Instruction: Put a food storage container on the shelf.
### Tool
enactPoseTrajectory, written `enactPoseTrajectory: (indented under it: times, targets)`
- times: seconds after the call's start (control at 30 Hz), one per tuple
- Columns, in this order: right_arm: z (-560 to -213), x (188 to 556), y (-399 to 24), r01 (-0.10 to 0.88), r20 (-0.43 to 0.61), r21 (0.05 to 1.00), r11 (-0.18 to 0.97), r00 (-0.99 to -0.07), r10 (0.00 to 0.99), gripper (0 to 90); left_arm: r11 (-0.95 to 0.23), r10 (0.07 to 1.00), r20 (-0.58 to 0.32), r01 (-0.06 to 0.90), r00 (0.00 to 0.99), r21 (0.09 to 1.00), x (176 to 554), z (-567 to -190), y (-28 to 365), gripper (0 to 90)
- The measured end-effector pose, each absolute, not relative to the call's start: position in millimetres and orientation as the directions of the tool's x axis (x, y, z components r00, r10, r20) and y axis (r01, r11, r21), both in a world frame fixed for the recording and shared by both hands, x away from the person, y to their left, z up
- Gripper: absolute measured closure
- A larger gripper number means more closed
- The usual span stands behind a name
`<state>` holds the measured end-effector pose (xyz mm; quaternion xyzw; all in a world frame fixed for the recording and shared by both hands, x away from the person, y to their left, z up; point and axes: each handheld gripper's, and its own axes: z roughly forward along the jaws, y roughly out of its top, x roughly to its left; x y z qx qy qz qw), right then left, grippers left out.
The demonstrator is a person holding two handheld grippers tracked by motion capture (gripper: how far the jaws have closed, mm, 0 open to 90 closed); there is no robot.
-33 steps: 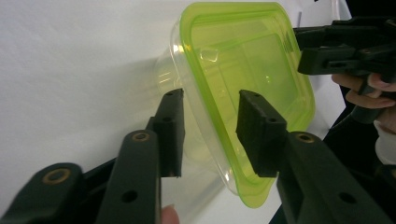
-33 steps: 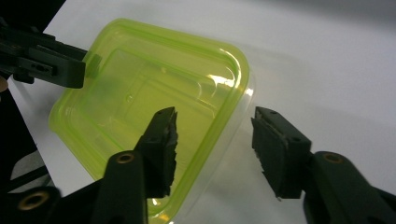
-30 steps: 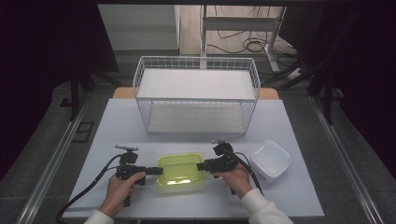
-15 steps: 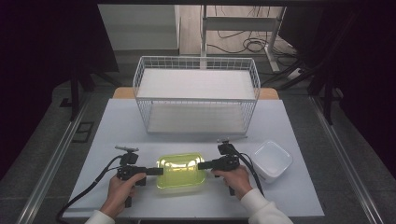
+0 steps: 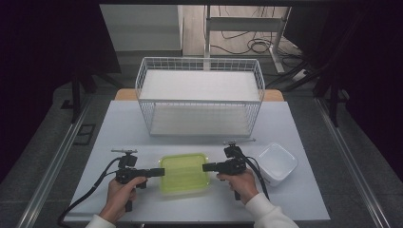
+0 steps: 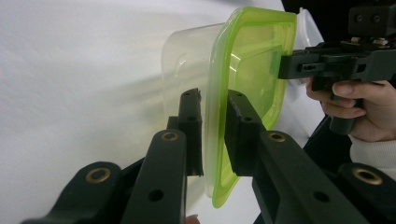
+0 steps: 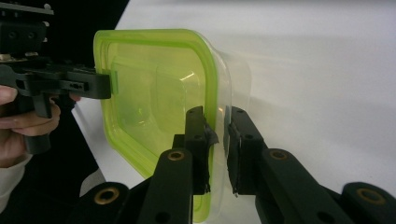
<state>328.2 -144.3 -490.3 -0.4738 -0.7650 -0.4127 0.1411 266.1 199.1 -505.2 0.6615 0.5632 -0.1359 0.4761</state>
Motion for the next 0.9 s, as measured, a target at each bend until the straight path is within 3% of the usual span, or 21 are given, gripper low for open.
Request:
enactPoseTrajectory:
  times: [0.3,0.9]
  targets:
    - [-470.8,325.1,-144.7,0.777,0.551,0.588,0.225,-0.589,0.591,79.2,0.083,0.611,-0.688,0.833,0.39,0.547,263.8,-488.1,199.5,78.1]
    - [-443.4,323.4,-150.1,0.707,0.483,0.667,0.236,-0.651,0.585,79.1,0.044,0.624,-0.628,0.781,0.465,0.623,264.8,-465.5,194.5,79.4]
